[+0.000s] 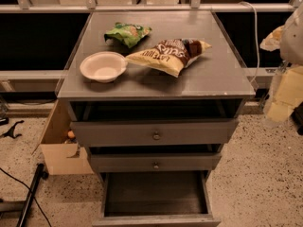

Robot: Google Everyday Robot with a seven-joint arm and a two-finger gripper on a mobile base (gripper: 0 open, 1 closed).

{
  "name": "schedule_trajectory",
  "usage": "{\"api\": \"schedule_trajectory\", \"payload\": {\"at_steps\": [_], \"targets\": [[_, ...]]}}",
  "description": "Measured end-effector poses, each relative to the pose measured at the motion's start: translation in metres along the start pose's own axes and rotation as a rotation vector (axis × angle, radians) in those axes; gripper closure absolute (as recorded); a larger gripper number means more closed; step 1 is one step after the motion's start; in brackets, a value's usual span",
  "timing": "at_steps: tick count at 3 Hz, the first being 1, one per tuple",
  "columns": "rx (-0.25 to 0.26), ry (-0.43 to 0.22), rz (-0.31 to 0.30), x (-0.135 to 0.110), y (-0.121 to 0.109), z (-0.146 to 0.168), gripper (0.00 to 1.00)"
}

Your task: Place brown chip bag into bottom drawer

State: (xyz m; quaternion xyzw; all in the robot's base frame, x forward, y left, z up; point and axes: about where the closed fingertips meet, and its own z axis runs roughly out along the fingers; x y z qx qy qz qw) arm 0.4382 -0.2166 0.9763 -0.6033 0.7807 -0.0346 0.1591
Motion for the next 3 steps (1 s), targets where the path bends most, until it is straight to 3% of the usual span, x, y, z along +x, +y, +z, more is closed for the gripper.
{"api": "schedule_trajectory", "payload": {"at_steps": [1,3], "targets": [[0.001,0.000,0.000,0.000,0.000,0.000,0.00],[0.094,-0.045,-0.059,-0.032,-0.036,0.002,0.00]]}}
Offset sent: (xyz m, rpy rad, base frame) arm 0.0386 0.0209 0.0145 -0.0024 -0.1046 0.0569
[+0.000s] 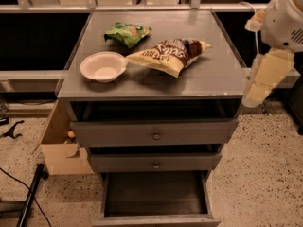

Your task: Place brown chip bag into bottom drawer

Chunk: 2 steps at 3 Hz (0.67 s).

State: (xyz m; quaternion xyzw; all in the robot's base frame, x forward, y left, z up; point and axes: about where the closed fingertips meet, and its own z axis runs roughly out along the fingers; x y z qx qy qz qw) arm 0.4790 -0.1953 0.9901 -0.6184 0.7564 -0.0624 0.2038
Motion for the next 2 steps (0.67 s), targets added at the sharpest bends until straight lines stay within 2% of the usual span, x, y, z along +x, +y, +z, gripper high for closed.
{"api": "schedule_trajectory", "payload": {"at_steps": [2], "targets": [[0.095,-0.068,0.013,-0.030,-0.056,0.022,0.00]]}}
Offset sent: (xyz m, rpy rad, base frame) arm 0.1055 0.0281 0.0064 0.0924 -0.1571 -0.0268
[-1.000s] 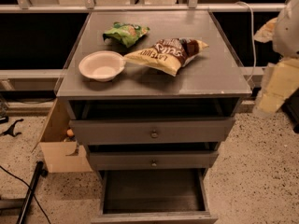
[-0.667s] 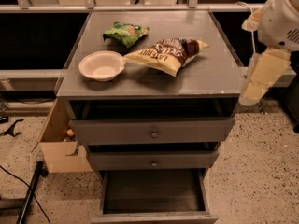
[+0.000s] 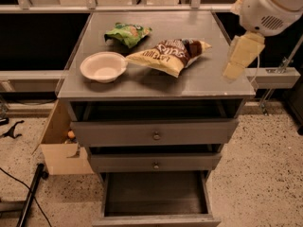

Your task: Place brown chip bag into bottom drawer

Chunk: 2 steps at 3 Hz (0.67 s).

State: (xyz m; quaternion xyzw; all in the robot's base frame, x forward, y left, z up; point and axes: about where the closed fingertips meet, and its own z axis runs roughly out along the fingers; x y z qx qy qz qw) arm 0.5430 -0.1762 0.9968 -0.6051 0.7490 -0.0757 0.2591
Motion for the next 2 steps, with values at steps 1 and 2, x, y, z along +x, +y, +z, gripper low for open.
{"api": "schedule_trajectory", "payload": {"at_steps": [1,2], "targets": [[0.076,-0.079,0.032,-0.0298,-0.0400,0.0395,0.00],[0.090,-0.075,0.029,-0.0330,-0.0376,0.0379,0.00]]}}
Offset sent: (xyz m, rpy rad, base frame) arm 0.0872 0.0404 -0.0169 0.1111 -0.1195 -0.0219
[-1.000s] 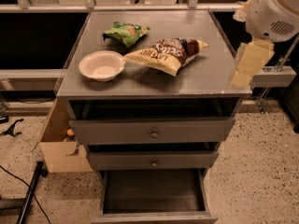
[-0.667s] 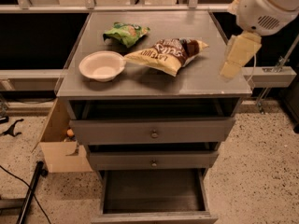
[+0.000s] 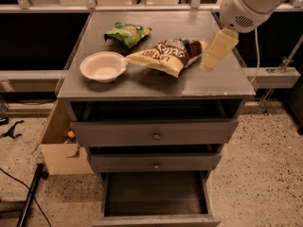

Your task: Place brown chip bag into bottom drawer

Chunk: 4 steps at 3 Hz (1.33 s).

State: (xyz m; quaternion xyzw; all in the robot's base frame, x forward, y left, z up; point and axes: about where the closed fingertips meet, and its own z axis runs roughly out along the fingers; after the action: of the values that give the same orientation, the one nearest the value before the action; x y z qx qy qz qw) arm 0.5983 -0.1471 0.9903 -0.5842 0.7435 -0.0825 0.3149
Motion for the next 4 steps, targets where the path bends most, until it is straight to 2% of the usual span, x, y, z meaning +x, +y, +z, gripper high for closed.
{"api": "schedule_trajectory", "payload": {"at_steps": [2,3,4], "targets": [[0.073,-0.024,0.032,-0.020,0.002,0.035,0.00],[0.078,-0.040,0.034,-0.035,0.005,0.053,0.00],[0.057,-0.057,0.028,-0.051,0.016,0.065,0.00]]}}
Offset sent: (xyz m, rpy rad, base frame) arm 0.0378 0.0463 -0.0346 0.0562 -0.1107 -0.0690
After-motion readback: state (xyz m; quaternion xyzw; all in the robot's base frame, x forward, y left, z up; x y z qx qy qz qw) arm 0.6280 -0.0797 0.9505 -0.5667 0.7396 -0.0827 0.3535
